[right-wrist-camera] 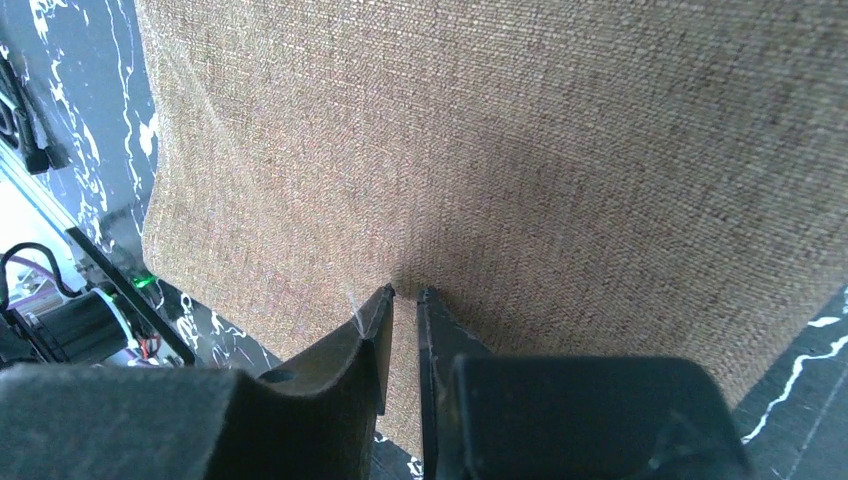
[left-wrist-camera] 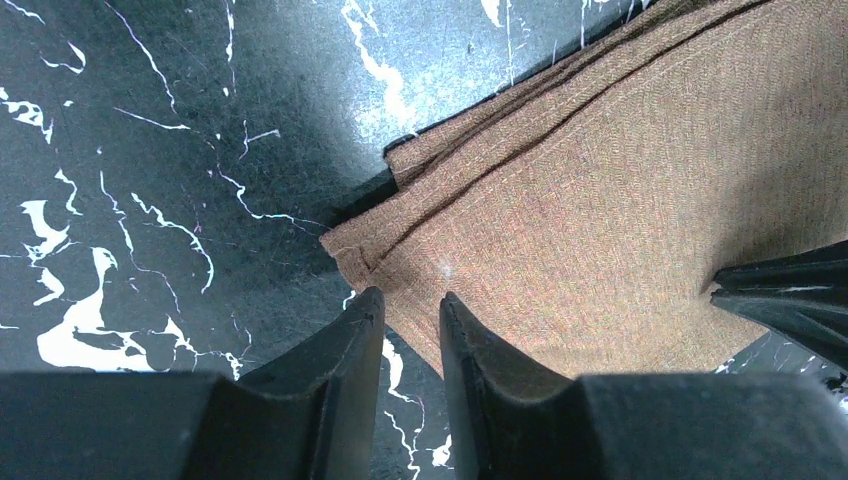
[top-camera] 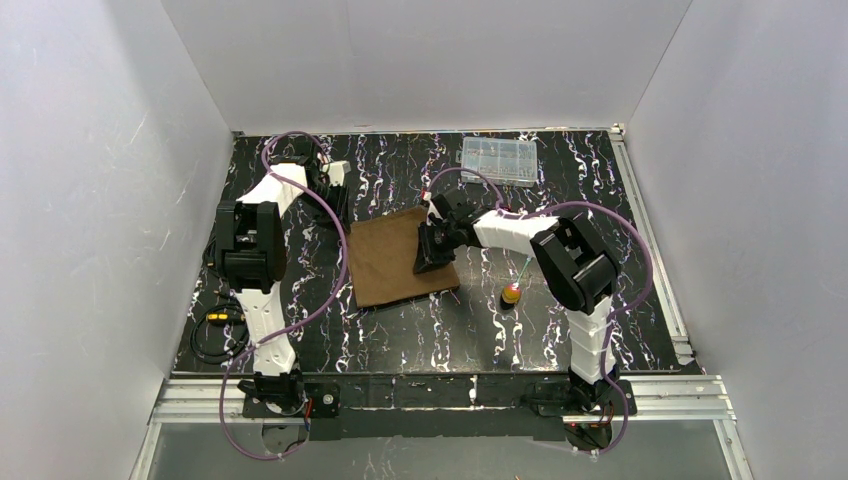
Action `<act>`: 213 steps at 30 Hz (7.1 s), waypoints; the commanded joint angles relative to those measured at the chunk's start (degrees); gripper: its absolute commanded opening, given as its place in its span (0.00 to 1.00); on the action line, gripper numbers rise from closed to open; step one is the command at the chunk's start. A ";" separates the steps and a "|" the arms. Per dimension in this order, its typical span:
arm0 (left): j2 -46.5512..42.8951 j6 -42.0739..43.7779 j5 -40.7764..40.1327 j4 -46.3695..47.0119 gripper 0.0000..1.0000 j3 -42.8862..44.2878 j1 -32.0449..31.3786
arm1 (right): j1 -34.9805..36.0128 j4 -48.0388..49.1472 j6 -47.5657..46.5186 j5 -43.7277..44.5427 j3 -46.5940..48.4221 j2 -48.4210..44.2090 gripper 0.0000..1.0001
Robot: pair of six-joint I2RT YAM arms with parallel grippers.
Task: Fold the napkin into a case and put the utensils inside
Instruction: Pick up the top corner of the square folded napkin from the center of the board, then fold the top corner of the square-folded napkin at the center of the board.
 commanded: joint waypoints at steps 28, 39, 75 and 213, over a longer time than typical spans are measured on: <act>0.05 0.63 -0.39 -1.58 0.17 1.37 -1.04 | 3.77 7.34 4.16 -1.46 -0.43 2.39 0.23; -2.59 1.09 -0.39 -2.28 0.00 0.86 -1.59 | 3.82 10.95 6.22 -1.59 -2.15 4.43 0.21; -14.79 -4.02 6.46 -3.84 0.00 -6.42 -11.50 | 2.16 11.24 8.79 3.62 -5.15 -9.19 0.59; -6.44 29.33 -0.74 6.58 0.18 -16.33 -32.94 | -6.36 39.48 33.23 -3.93 -33.23 -10.69 0.37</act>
